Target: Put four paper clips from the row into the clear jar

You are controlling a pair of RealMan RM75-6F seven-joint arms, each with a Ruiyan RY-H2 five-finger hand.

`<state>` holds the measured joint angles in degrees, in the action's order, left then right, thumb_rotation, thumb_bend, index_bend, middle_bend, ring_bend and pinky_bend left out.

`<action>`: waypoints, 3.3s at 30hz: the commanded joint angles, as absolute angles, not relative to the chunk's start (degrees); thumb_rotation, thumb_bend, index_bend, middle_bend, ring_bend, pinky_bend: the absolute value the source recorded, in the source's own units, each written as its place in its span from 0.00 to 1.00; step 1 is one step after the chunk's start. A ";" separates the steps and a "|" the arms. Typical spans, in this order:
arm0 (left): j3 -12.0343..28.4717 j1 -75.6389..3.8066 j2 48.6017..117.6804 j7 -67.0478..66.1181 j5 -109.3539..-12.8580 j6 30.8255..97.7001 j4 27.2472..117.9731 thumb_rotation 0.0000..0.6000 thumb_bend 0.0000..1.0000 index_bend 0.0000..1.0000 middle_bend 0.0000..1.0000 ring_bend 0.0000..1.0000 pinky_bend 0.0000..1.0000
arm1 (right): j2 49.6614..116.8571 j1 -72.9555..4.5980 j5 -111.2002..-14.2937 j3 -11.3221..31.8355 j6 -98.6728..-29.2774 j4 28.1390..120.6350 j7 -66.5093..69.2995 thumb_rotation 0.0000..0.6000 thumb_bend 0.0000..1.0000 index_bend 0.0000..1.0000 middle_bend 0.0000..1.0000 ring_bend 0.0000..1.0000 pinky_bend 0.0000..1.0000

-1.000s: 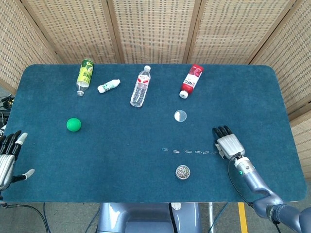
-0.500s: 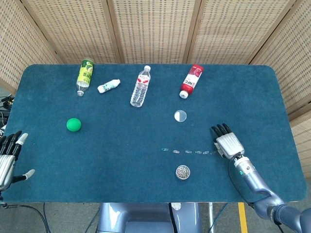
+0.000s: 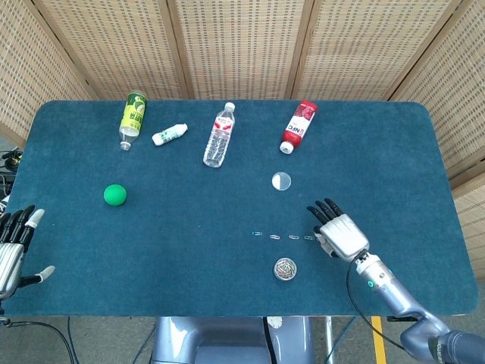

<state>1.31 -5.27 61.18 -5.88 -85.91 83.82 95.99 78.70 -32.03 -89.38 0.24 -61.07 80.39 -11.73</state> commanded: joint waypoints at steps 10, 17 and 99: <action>1.35 -5.47 60.97 -4.75 -85.61 83.27 95.33 1.00 0.00 0.00 0.00 0.00 0.00 | 75.78 -34.54 -88.86 -0.73 -55.37 96.86 -22.42 1.00 0.40 0.64 0.11 0.00 0.00; 1.39 -5.40 60.66 -4.09 -85.80 83.55 95.42 1.00 0.00 0.00 0.00 0.00 0.00 | 79.44 -34.97 -87.25 -0.71 -53.85 95.90 -23.07 1.00 0.40 0.64 0.11 0.00 0.00; 1.19 -5.87 61.26 -5.35 -85.26 82.46 95.33 1.00 0.00 0.00 0.00 0.00 0.00 | 84.11 -32.28 -69.19 4.22 -52.08 75.22 -14.17 1.00 0.31 0.50 0.11 0.00 0.00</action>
<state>1.19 -5.87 61.26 -5.34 -85.25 82.44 95.32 83.79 -32.45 -68.88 4.38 -52.06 75.60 -14.57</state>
